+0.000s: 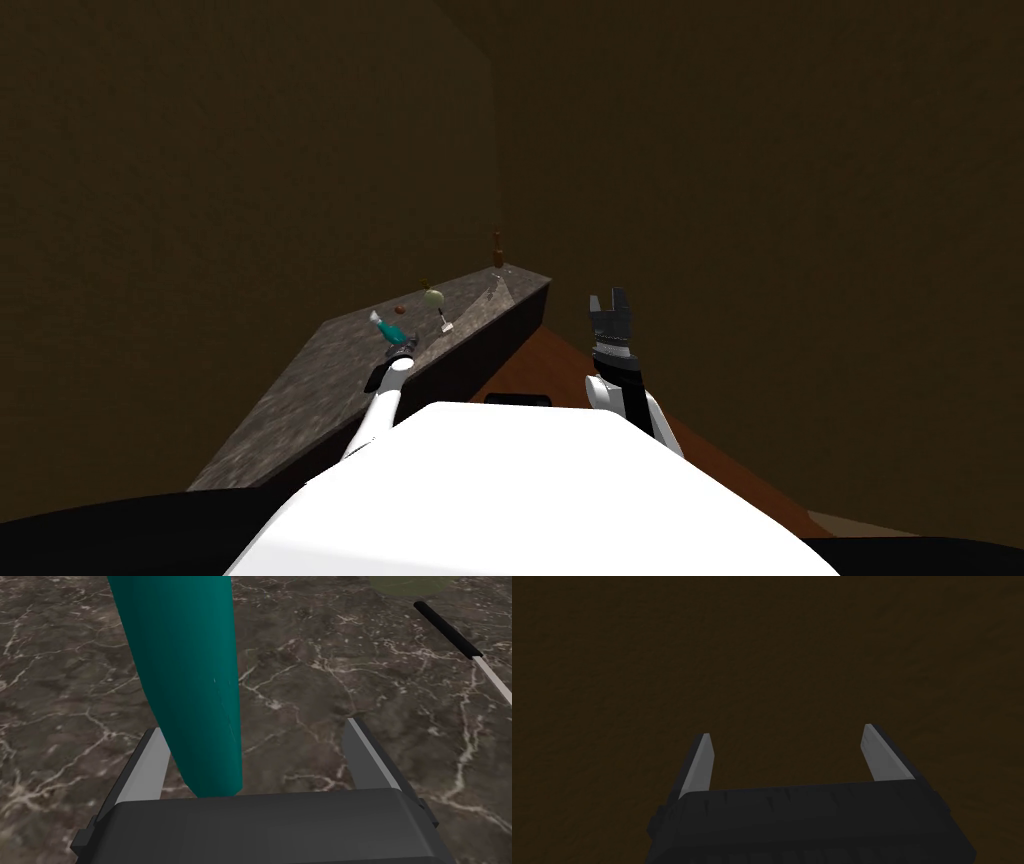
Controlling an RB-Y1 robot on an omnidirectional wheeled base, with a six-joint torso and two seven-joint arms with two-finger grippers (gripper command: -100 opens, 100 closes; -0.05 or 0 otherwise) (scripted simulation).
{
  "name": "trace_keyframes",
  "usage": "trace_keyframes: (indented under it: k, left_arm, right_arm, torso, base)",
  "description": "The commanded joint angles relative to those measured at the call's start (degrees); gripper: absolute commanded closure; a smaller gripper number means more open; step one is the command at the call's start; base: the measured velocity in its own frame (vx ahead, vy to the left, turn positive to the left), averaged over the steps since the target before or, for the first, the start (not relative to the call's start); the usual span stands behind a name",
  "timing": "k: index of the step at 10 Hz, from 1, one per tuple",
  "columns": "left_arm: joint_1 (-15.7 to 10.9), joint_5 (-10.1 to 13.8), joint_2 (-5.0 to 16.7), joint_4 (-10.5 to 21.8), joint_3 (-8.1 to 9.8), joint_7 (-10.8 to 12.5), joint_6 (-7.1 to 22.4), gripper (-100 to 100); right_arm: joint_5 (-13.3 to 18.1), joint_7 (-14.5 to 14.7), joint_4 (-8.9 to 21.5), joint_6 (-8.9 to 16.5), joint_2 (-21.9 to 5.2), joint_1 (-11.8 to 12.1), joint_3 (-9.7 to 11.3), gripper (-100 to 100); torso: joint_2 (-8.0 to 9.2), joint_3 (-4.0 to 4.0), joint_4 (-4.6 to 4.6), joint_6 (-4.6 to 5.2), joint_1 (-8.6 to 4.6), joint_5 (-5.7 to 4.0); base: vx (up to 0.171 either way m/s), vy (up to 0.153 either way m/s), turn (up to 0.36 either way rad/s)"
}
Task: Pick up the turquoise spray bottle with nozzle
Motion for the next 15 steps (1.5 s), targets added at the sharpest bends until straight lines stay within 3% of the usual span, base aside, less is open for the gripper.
trace_keyframes:
  k: [1,3,5,7,8,10,12,13,14,15]
  left_arm:
    - [-2.9,-2.9,2.9,2.9,-1.32,0.6,0.1,-100]
    - [-6.0,-3.2,3.4,6.8,-1.32,0.6,0.1,-100]
    - [-9.9,-3.2,3.4,8.7,-1.32,0.6,0.1,-100]
    - [-10.3,-3.2,3.4,8.7,-1.32,0.6,0.1,-100]
    - [-13.0,-5.9,6.0,12.2,-1.82,0.4,0.9,-100]
    - [-16.2,-6.4,6.0,15.5,-1.82,0.4,0.9,-100]
    - [-19.1,-6.4,6.0,15.8,-1.82,0.4,0.9,-100]
    - [-19.1,-6.4,6.0,15.8,-1.82,0.4,0.9,-100]
    - [-21.6,-9.0,8.6,19.3,-2.33,0.2,1.8,-100]
    - [-23.0,-9.7,8.6,20.5,-2.33,0.2,1.8,-100]
  right_arm:
    - [0.0,0.0,0.0,0.0,0.0,0.0,0.0,0]
    - [0.0,0.0,0.0,0.0,0.0,0.0,0.0,0]
    - [0.0,0.0,0.0,0.0,0.0,0.0,0.0,0]
    - [0.0,0.0,0.0,0.0,0.0,0.0,0.0,0]
    - [0.0,0.0,0.0,0.0,0.0,0.0,0.0,0]
    - [0.0,0.0,0.0,0.0,0.0,0.0,0.0,0]
    - [0.0,0.0,0.0,0.0,0.0,0.0,0.0,0]
    - [0.0,0.0,0.0,0.0,0.0,0.0,0.0,0]
    - [0.0,0.0,0.0,0.0,0.0,0.0,0.0,0]
    - [0.0,0.0,0.0,0.0,0.0,0.0,0.0,0]
  torso:
    - [0.0,0.0,0.0,0.0,0.0,0.0]
    - [0.26,0.14,0.05,-0.02,-0.07,-0.01]
    - [0.1,0.06,0.02,0.01,-0.02,0.0]
    - [-0.03,-0.02,-0.01,0.0,0.01,0.01]
    - [-0.02,-0.02,-0.01,-0.01,0.01,0.01]
    - [0.29,0.16,0.05,-0.05,-0.07,-0.01]
    - [0.11,0.07,0.03,0.02,-0.02,-0.01]
    - [0.01,0.01,0.01,0.01,0.02,-0.01]
    - [-0.02,-0.01,-0.01,-0.01,0.02,0.01]
    - [0.19,0.1,0.02,-0.12,0.0,0.0]
  base:
    - [-0.05,-0.015,0.361]
    - [-0.07,-0.027,0.114]
    - [-0.009,-0.002,-0.02]
    - [0.009,0.003,0.001]
    - [-0.061,-0.023,0.292]
    - [-0.074,-0.027,0.154]
    - [-0.009,0.003,-0.03]
    - [0.011,0.006,0.003]
    - [-0.064,-0.018,0.364]
    - [-0.098,-0.023,0.23]
